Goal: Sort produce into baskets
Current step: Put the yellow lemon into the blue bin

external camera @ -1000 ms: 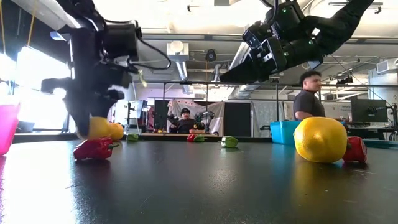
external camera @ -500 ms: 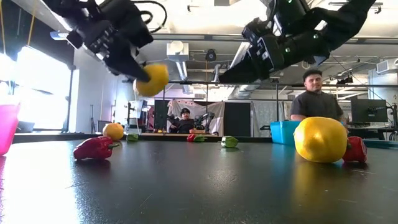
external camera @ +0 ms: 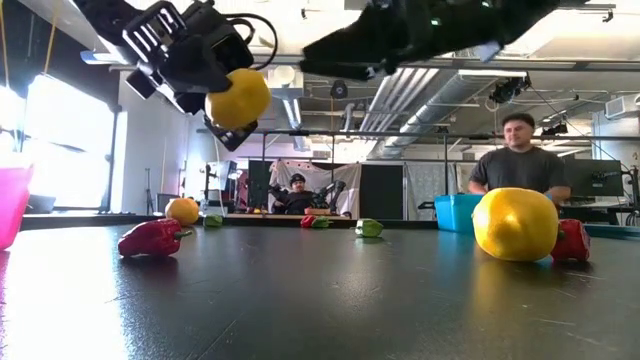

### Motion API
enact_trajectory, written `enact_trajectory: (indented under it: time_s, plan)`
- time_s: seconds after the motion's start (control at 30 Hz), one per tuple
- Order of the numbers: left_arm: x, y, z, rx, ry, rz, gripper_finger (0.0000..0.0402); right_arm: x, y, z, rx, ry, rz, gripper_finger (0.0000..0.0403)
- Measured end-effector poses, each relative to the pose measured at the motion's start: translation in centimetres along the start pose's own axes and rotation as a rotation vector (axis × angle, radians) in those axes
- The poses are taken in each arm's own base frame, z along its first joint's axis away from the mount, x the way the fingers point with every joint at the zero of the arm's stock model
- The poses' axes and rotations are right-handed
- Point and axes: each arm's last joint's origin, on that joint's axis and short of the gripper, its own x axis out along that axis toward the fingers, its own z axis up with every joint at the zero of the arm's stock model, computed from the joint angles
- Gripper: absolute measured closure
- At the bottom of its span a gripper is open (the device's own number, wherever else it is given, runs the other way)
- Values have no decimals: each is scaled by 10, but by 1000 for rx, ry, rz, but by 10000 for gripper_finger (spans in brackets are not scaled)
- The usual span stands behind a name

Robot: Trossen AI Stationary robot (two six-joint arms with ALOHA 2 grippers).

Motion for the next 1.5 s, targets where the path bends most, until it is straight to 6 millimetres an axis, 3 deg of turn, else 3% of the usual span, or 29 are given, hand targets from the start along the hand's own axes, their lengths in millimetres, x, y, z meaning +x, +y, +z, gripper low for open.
enact_trajectory:
  time_s: [0.2,0.43,1.0,1.33,1.5]
  plan:
    - [7,3,0,-33,21,-38,224,33,4,15,-64,86,4,171]
    - [8,2,0,-37,23,-75,224,50,8,17,-85,150,33,171]
    - [11,-3,8,-38,-32,-117,224,53,10,17,-158,112,82,173]
    - [11,-3,10,-17,-46,-102,202,53,8,17,-162,105,90,261]
    - [11,-1,9,41,-49,-47,173,52,7,14,-159,126,91,271]
